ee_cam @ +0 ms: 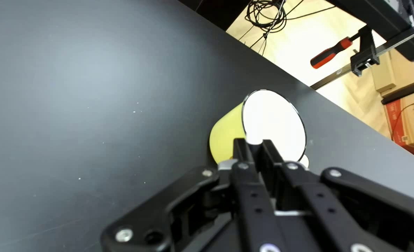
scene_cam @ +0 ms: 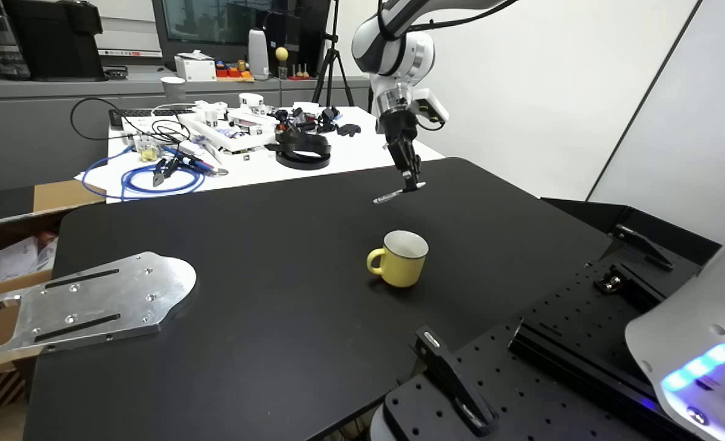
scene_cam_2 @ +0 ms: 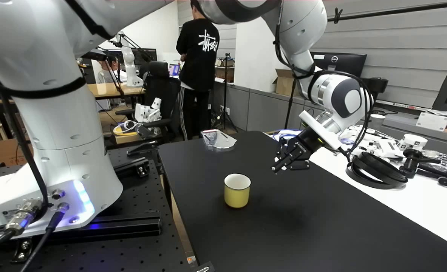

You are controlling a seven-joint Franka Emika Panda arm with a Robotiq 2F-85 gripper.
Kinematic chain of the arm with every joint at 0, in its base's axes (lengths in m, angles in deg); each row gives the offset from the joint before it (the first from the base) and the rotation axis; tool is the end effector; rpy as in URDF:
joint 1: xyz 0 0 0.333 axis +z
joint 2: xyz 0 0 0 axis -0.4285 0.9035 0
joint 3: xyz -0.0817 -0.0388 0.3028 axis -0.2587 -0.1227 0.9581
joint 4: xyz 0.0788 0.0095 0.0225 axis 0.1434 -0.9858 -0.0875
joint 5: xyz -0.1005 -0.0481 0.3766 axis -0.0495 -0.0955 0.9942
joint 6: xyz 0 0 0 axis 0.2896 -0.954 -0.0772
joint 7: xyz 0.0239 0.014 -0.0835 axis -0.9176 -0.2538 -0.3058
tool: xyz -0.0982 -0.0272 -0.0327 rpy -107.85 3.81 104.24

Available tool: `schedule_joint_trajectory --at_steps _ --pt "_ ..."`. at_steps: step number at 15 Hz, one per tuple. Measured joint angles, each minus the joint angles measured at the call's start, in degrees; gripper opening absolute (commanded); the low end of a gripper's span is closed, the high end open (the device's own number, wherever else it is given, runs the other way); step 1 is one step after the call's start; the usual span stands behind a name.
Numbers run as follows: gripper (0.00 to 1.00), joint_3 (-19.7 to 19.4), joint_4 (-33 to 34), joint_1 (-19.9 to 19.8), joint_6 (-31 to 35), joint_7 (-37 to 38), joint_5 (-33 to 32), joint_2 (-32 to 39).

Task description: Take the pen from the yellow cup and place it on the table then put it back in the yellow cup

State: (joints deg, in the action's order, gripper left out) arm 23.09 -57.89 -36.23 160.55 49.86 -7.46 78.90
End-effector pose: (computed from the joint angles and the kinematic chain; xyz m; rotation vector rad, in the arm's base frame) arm 0.6327 -0.0696 0.0741 -2.5116 -0.5524 1.0380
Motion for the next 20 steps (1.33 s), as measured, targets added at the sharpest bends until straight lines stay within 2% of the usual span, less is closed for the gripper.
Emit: schedule_joint_trajectory --at_steps 9,20 --pt "0.03 0.0 9.1 4.5 -10.2 0.2 -0.7 2.6" --pt "0.03 -0.7 11.1 8.5 -21.5 -0.2 -11.4 4.2"
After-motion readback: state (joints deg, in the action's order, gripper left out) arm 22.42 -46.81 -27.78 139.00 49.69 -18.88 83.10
